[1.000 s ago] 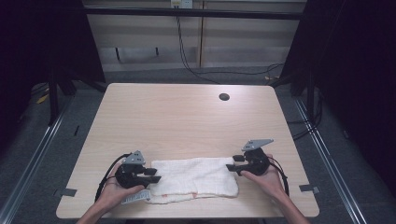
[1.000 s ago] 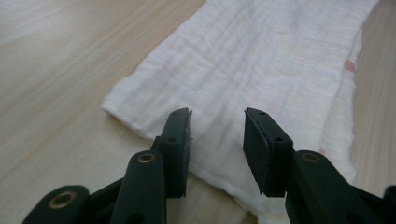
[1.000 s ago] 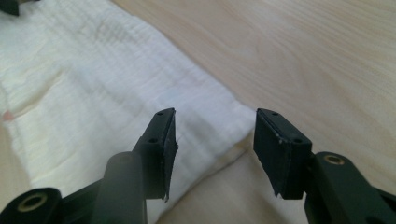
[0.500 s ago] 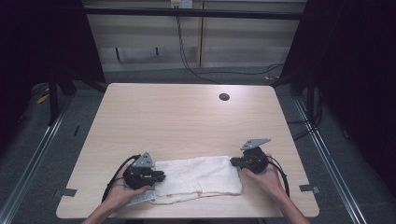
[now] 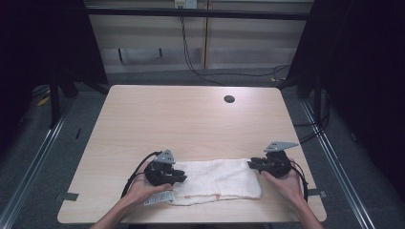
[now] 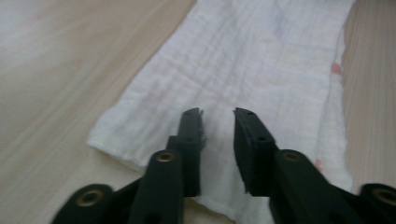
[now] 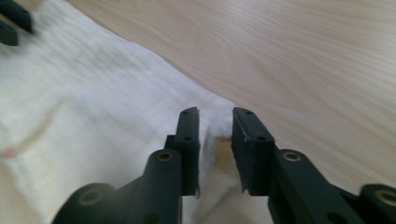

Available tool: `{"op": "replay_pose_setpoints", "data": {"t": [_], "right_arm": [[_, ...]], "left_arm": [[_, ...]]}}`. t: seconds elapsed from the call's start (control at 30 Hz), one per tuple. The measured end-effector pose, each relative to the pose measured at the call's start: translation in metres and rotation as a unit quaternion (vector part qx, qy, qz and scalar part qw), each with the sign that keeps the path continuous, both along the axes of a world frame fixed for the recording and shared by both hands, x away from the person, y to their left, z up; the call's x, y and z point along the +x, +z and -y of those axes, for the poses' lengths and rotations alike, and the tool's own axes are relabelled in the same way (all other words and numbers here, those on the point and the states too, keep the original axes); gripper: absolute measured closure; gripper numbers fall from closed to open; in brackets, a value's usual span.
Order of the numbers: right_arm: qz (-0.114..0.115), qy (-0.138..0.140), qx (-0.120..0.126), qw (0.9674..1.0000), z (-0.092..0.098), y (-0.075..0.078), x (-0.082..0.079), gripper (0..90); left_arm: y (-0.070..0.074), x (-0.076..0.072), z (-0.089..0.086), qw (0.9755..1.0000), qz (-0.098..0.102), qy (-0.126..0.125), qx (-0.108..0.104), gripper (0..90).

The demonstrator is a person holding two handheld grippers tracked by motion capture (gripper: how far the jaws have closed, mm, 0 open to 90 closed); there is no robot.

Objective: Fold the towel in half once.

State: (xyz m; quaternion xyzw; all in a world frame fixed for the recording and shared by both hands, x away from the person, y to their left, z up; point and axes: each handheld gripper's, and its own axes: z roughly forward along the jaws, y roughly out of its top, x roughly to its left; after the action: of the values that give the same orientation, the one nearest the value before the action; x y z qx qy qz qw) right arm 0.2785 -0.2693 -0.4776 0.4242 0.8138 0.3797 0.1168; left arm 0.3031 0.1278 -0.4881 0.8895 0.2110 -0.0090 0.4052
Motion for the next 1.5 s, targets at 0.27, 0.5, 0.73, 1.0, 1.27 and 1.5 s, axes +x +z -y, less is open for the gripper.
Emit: {"op": "replay_pose_setpoints", "data": {"t": [0.27, 0.5, 0.73, 1.0, 1.27, 1.5], "right_arm": [[0.005, 0.07, 0.034, 0.997, -0.042, 0.027, -0.018, 54.2], [-0.008, 0.149, 0.042, 0.9879, -0.102, 0.023, -0.018, 58.2], [-0.036, 0.226, 0.044, 0.9725, -0.162, 0.008, -0.021, 64.2], [-0.047, 0.275, 0.033, 0.9596, -0.213, -0.006, -0.021, 53.4], [-0.037, 0.297, 0.009, 0.9542, -0.225, -0.019, -0.029, 52.2], [0.024, 0.31, -0.014, 0.9505, -0.225, -0.024, -0.041, 55.4]], "left_arm": [[0.021, 0.028, -0.019, 0.9985, -0.01, 0.044, -0.032, 56.2], [0.016, 0.051, -0.023, 0.997, -0.038, 0.048, -0.048, 59.6], [0.012, 0.054, -0.026, 0.9975, -0.032, 0.053, -0.035, 56.6], [0.008, 0.054, -0.031, 0.9973, -0.033, 0.062, -0.02, 50.1], [0.005, 0.053, -0.032, 0.9973, -0.029, 0.068, -0.008, 45.7], [0.001, 0.057, -0.034, 0.9969, -0.038, 0.069, -0.01, 45.2]]}}
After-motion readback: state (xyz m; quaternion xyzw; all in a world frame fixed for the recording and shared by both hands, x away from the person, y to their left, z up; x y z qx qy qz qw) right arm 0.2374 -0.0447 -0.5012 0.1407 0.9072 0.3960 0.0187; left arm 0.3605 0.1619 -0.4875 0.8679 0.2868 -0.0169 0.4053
